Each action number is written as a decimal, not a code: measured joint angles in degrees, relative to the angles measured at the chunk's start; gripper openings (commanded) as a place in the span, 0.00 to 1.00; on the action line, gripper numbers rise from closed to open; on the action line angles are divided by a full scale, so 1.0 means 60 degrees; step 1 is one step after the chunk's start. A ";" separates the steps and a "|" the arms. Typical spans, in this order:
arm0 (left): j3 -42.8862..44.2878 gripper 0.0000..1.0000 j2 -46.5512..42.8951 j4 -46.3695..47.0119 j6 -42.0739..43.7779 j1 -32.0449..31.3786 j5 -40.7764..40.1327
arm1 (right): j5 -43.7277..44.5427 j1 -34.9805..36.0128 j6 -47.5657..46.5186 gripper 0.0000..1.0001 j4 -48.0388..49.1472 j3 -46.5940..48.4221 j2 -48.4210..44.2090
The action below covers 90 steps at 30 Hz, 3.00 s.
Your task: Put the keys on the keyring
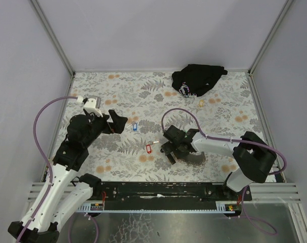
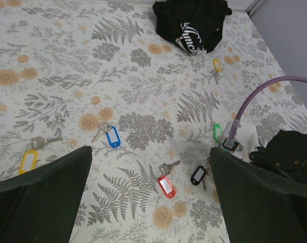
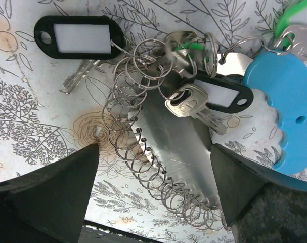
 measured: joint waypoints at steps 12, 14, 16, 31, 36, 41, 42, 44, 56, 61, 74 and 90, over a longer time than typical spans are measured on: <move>0.0004 1.00 0.1264 -0.0018 -0.0189 0.0000 0.1716 | -0.0608 -0.0696 0.0015 0.97 0.0718 -0.0335 -0.0182; 0.0004 1.00 0.1424 -0.0015 -0.0339 0.0000 0.1949 | -0.0554 -0.0750 0.0036 0.96 0.0750 -0.0415 -0.0277; 0.0004 1.00 0.1563 0.0004 -0.0550 -0.0004 0.2131 | -0.0506 -0.0812 0.0051 0.95 0.0725 -0.0488 -0.0350; -0.1107 0.98 0.2608 0.2011 -0.2667 -0.0922 0.2790 | -0.0532 -0.0951 -0.0182 0.68 0.0765 -0.0506 -0.0328; -0.1796 0.95 0.3388 0.3100 -0.3639 -0.0947 0.3206 | -0.0656 -0.0951 -0.0455 0.64 0.0801 -0.0521 -0.0382; -0.2014 0.89 0.3807 0.3883 -0.4193 -0.1140 0.3377 | -0.0951 -0.0951 -0.0616 0.60 0.0940 -0.0656 -0.0648; -0.2062 0.88 0.3861 0.4047 -0.4277 -0.1195 0.3402 | -0.1016 -0.0951 -0.0641 0.59 0.0943 -0.0667 -0.0725; -0.2208 0.83 0.4029 0.4415 -0.4452 -0.1348 0.3435 | -0.1115 -0.0951 -0.0678 0.58 0.1020 -0.0696 -0.0936; -0.2521 0.77 0.5442 0.5599 -0.5038 -0.2619 0.3439 | -0.1322 -0.1053 -0.0780 0.62 0.1428 -0.0790 -0.1803; -0.2521 0.74 0.5923 0.5683 -0.5034 -0.2969 0.3268 | -0.1435 -0.1056 -0.0801 0.53 0.1443 -0.0794 -0.1741; -0.2521 0.58 0.6098 0.5526 -0.4503 -0.3005 0.2514 | -0.2226 -0.1056 -0.1166 0.40 0.1643 -0.0484 -0.0827; -0.3096 0.54 0.6160 0.5595 -0.4331 -0.3042 0.2579 | -0.2022 -0.1049 -0.1049 0.34 0.2226 0.0193 0.0138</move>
